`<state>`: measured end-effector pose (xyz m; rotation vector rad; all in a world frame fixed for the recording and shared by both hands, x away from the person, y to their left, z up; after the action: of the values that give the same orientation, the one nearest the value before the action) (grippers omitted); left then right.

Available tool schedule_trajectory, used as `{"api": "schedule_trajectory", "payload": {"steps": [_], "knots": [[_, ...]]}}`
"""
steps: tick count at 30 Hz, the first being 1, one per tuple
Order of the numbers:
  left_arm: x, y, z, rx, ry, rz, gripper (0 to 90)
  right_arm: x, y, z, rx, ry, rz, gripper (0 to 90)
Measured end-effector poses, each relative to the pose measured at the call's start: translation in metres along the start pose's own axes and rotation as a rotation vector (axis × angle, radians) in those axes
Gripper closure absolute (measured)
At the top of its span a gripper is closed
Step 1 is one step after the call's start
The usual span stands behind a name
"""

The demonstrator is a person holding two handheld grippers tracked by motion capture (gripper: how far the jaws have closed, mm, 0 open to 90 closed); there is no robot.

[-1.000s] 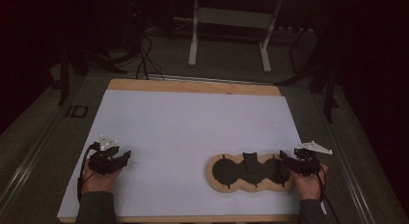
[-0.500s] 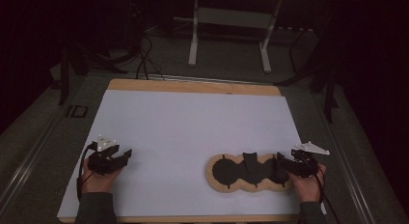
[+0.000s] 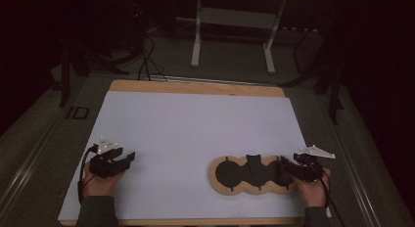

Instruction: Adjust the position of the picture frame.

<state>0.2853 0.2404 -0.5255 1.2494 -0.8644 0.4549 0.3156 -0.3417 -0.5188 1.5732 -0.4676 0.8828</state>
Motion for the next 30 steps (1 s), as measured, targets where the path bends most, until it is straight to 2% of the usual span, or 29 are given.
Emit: {"api": "schedule_trajectory", "payload": {"steps": [6, 12, 15, 17, 19, 22, 25, 30], "knots": [[0.001, 0.002, 0.005, -0.014, -0.009, 0.011, 51.1, -0.002, 0.004, 0.006, -0.030, -0.041, 0.000, 51.5], [0.003, 0.002, 0.011, -0.043, -0.011, 0.016, 51.1, -0.006, 0.005, 0.012, -0.063, -0.061, -0.035, 64.5], [0.004, 0.004, 0.015, -0.045, -0.028, 0.026, 52.6, -0.007, 0.006, 0.013, -0.075, -0.071, -0.048, 72.3], [0.006, 0.007, 0.018, -0.053, -0.035, 0.042, 55.7, -0.007, 0.006, 0.014, -0.087, -0.072, -0.049, 78.8], [0.007, 0.008, 0.021, -0.071, -0.041, 0.053, 59.2, -0.008, 0.006, 0.016, -0.120, -0.077, -0.058, 83.2], [0.007, 0.008, 0.025, -0.093, -0.054, 0.047, 63.9, -0.010, 0.006, 0.020, -0.150, -0.091, -0.086, 88.6], [0.007, 0.008, 0.029, -0.121, -0.074, 0.037, 71.0, -0.013, 0.005, 0.023, -0.162, -0.118, -0.116, 89.8], [0.006, 0.007, 0.031, -0.164, -0.079, 0.020, 85.0, -0.016, 0.003, 0.024, -0.147, -0.141, -0.169, 89.9]]}}
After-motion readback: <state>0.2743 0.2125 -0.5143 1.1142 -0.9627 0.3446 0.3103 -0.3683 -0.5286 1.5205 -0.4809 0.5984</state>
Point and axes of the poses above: each handheld gripper's, and its own axes: y roughly backward along the jaws, x roughly out of its top, z roughly to its right, the point moved 2 cm from there along -y, roughly forward along the jaws
